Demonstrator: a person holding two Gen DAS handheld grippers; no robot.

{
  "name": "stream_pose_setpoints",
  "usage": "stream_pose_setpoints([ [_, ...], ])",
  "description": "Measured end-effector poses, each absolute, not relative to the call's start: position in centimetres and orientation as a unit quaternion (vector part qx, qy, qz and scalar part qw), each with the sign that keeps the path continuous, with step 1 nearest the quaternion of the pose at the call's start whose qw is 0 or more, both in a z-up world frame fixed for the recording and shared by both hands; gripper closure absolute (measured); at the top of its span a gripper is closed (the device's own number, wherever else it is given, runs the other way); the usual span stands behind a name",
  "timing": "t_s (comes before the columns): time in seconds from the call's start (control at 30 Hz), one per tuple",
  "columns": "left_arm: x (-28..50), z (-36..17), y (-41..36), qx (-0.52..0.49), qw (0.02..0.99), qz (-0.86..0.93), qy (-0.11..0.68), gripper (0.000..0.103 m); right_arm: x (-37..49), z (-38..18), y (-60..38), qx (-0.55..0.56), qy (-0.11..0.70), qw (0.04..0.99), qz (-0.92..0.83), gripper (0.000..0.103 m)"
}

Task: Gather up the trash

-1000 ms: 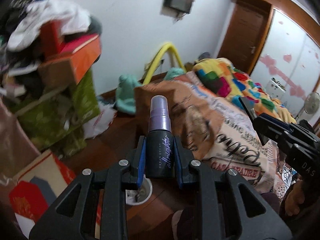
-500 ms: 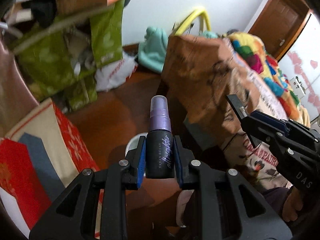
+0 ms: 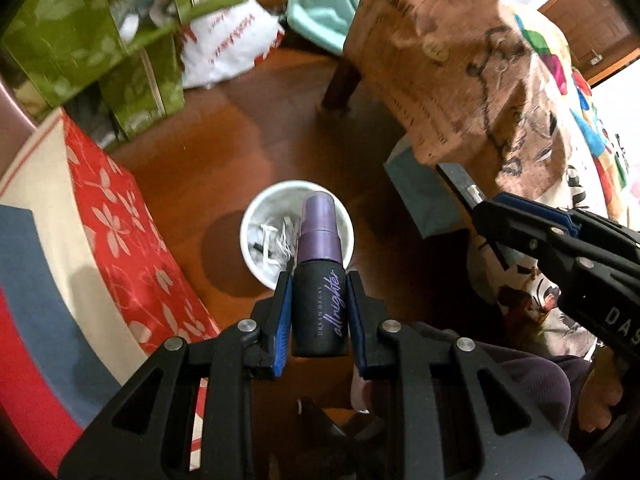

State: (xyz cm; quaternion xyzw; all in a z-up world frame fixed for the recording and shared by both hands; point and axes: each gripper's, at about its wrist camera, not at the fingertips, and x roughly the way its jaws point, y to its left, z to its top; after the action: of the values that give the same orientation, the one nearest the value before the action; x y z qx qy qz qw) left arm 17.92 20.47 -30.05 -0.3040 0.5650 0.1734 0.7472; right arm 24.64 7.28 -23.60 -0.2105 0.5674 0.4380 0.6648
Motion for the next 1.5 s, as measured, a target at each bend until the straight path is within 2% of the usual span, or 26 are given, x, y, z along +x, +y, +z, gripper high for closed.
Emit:
stream_pose_setpoints([
  [0.2,19.2,-30.9,21.4,-0.328,0.738,0.165,0.567,0.078,25.3,-24.6,8.5,-0.207,0.587,0.646,0.442,0.079],
  [0.3,19.7,-31.0,21.8,-0.337,0.731,0.176,0.567,0.072,25.6,-24.6,8.6,-0.205,0.590,0.645,0.441,0.078],
  [0.43,19.4,-30.6,22.1,-0.337,0.731,0.186,0.564,0.071,25.6,-24.7,8.3,-0.218,0.587,0.648,0.433,0.067],
  [0.6,18.2,-28.7,22.2,-0.328,0.740,0.197,0.553,0.071,25.4,-23.9,6.8,-0.208,0.590,0.649,0.432,0.067],
  [0.9,16.9,-18.8,19.8,-0.255,0.815,0.191,0.484,0.071,23.7,-15.4,2.0,-0.182,0.504,0.729,0.426,0.067],
  [1.2,14.5,-5.4,13.4,-0.167,0.910,0.134,0.355,0.071,19.1,-2.4,-7.4,-0.119,0.343,0.852,0.378,0.067],
  [1.5,9.0,4.6,5.3,-0.103,0.969,0.054,0.219,0.071,11.9,5.7,-15.6,-0.059,0.198,0.929,0.308,0.067],
])
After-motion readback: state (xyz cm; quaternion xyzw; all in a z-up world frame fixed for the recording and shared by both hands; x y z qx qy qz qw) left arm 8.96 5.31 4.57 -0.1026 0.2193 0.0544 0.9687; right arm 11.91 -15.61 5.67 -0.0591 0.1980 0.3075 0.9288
